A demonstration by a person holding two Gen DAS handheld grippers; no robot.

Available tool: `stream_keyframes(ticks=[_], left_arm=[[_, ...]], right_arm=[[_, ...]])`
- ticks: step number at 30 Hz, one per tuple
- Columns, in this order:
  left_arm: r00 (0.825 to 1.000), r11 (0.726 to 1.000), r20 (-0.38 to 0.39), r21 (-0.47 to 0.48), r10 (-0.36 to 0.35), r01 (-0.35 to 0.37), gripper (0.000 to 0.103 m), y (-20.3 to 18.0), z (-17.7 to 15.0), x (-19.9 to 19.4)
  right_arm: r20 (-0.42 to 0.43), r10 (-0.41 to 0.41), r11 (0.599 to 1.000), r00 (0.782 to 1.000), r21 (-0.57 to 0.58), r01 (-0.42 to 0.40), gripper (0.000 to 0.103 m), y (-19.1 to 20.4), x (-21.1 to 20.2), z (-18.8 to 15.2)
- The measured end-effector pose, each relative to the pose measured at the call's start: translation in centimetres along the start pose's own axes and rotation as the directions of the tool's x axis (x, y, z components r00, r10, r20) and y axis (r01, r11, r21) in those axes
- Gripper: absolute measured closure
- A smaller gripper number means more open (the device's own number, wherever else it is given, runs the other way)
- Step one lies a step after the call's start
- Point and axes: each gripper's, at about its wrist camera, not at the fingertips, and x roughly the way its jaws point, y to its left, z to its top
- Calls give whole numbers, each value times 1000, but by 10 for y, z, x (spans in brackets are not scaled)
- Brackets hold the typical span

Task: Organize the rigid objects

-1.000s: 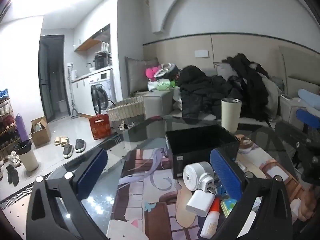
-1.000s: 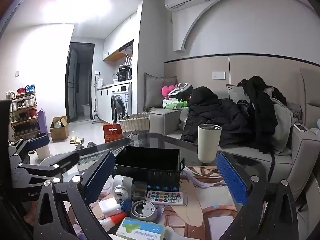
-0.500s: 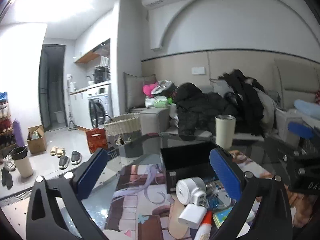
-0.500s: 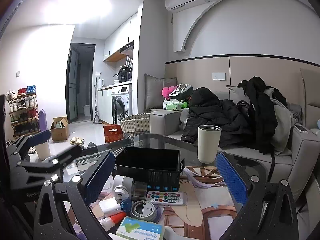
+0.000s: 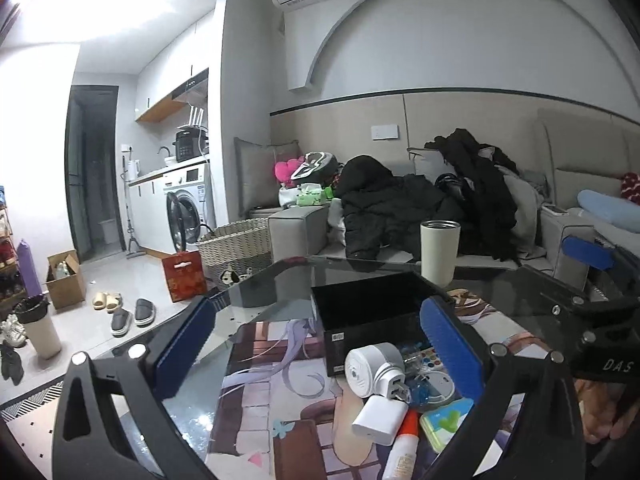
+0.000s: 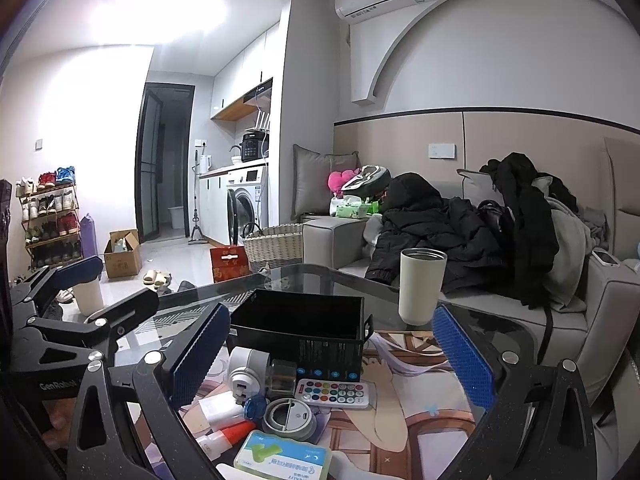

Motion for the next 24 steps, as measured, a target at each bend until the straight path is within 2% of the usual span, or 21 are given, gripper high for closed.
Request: stream_keyframes(ticks=[8, 24], left_arm=[[999, 999, -20, -20, 37, -37, 0, 6, -2, 5], [999, 999, -19, -32, 40, -41, 0, 6, 0, 9]], right_arm=[[-14, -14, 1000, 1000, 9, 14, 0, -2, 4, 0], [-6, -14, 1000, 1000, 6, 14, 0, -2, 3, 0]])
